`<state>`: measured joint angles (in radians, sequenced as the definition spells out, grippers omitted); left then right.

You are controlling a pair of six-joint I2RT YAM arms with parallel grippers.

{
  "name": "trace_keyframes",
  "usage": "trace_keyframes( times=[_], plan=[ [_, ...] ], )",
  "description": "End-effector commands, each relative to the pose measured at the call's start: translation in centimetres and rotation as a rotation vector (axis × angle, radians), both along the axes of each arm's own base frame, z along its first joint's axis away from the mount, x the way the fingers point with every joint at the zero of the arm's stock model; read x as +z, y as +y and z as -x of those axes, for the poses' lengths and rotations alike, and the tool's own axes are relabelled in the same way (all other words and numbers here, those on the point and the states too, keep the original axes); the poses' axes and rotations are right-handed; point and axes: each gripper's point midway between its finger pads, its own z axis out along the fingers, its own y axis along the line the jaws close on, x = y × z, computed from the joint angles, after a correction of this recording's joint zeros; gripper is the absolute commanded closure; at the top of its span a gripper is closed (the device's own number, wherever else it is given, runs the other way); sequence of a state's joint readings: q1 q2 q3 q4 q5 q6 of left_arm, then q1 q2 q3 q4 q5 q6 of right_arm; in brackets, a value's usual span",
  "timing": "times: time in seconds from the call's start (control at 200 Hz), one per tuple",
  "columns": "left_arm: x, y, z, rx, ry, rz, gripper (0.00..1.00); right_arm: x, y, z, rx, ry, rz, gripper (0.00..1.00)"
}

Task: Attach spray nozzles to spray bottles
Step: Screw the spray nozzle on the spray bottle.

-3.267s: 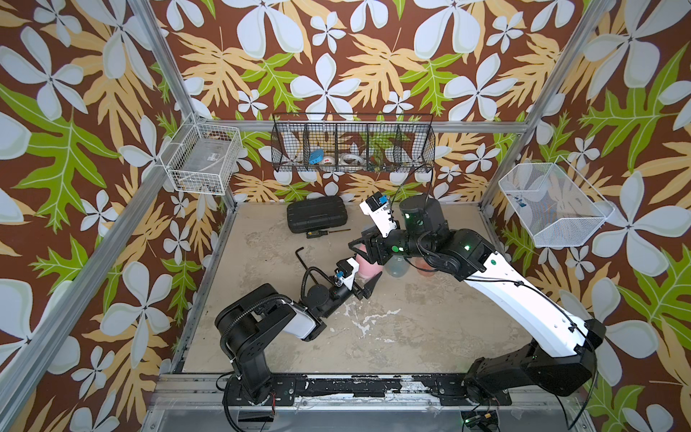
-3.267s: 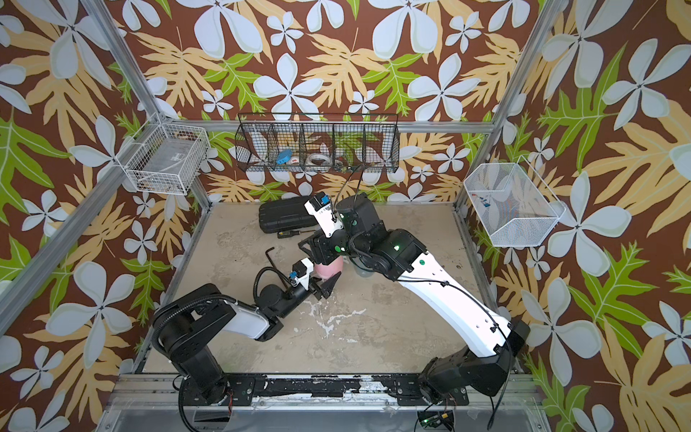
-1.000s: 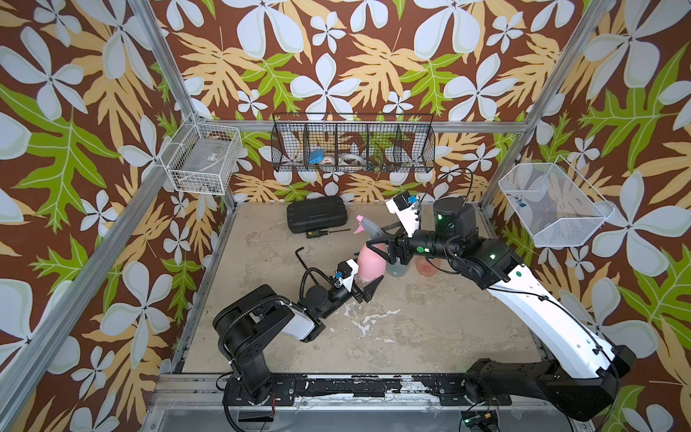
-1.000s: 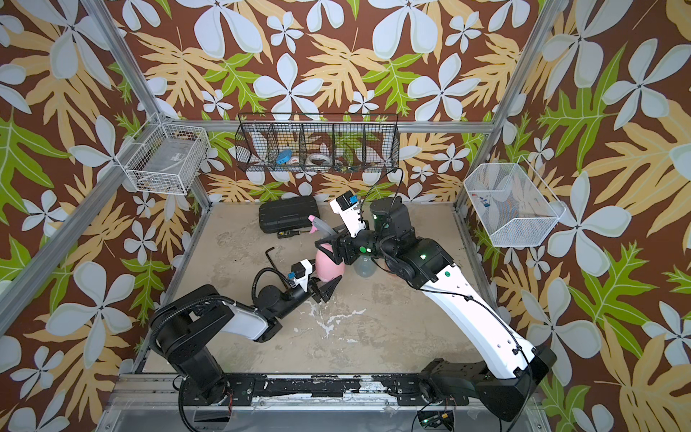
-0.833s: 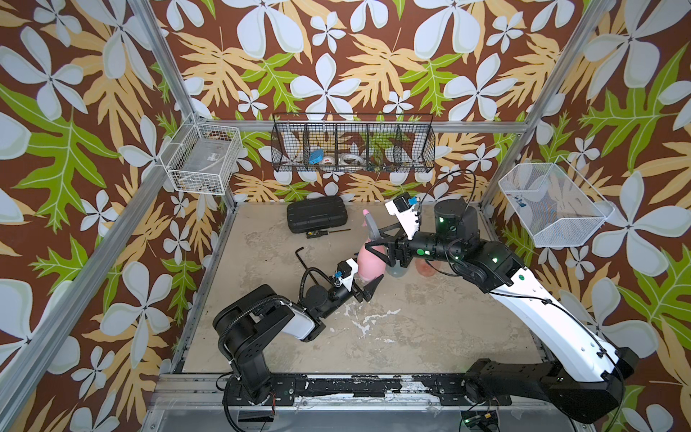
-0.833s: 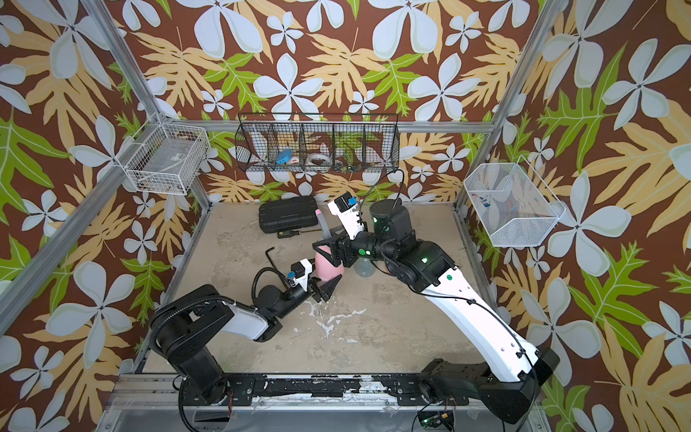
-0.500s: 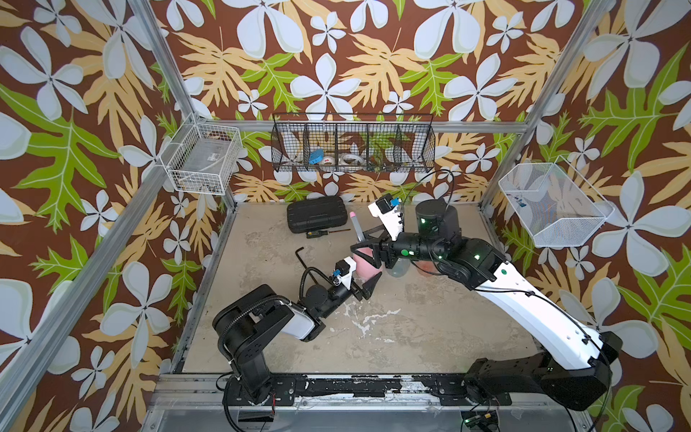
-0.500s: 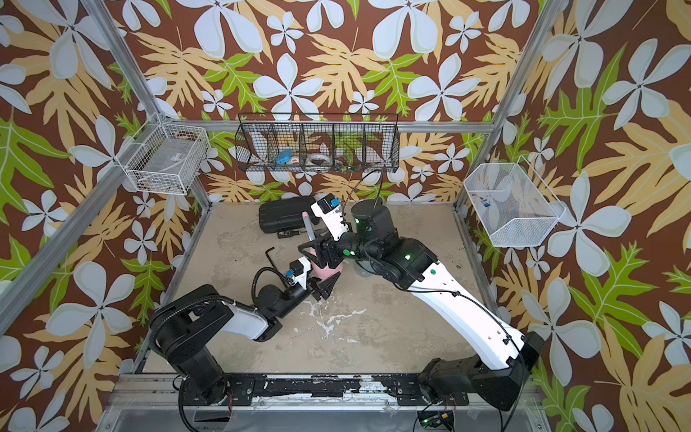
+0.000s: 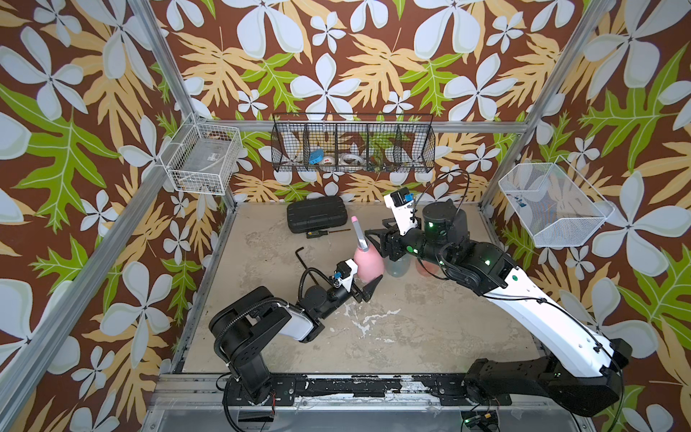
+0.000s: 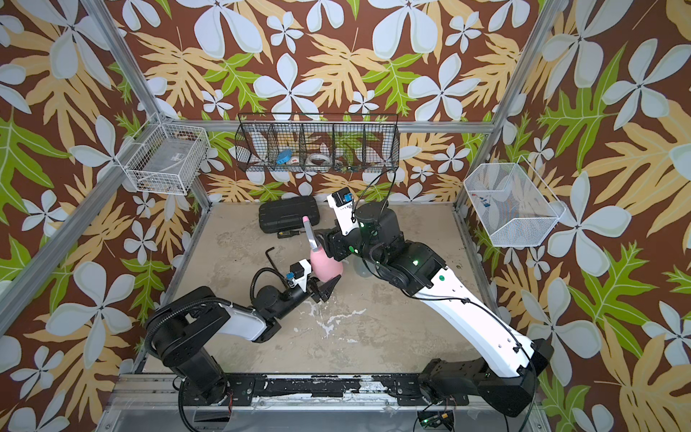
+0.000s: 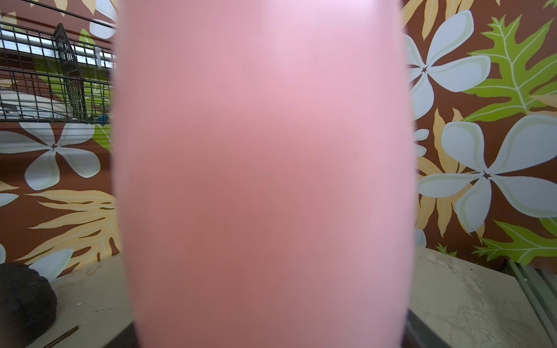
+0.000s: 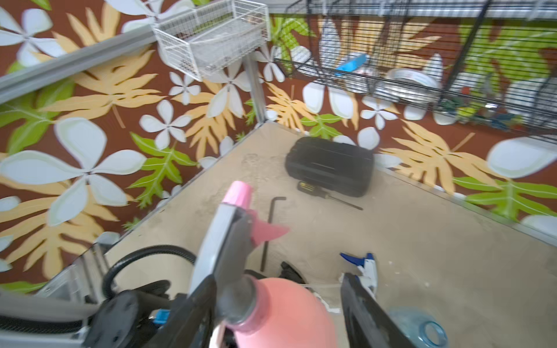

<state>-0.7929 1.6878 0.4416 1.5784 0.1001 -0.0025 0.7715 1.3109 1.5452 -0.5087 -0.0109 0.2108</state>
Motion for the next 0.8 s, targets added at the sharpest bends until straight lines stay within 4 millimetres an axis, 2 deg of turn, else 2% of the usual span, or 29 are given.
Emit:
trace_keyframes(
  times=[0.0,0.15,0.31,0.49,0.676,0.796],
  plan=[
    [0.7,0.0,0.5,-0.023,-0.018,0.01,0.41,0.5,-1.0,-0.2,-0.012,-0.023,0.027,0.41],
    [0.0,0.0,0.0,0.0,0.01,-0.03,0.41,1.1,1.9,3.7,0.255,0.013,-0.075,0.43],
    [-0.6,-0.8,-0.8,0.002,0.053,-0.09,0.4,1.1,2.4,5.9,0.351,0.026,-0.16,0.42],
    [-0.1,-1.2,-0.9,-0.01,0.051,-0.092,0.4,0.8,2.5,6.2,0.364,0.042,-0.177,0.41],
    [0.0,-1.4,-0.9,-0.021,0.058,-0.088,0.4,1.3,2.7,6.3,0.374,0.04,-0.19,0.41],
    [0.2,-1.4,-0.9,-0.022,0.058,-0.084,0.4,1.2,2.9,5.9,0.364,0.047,-0.189,0.41]
  ],
)
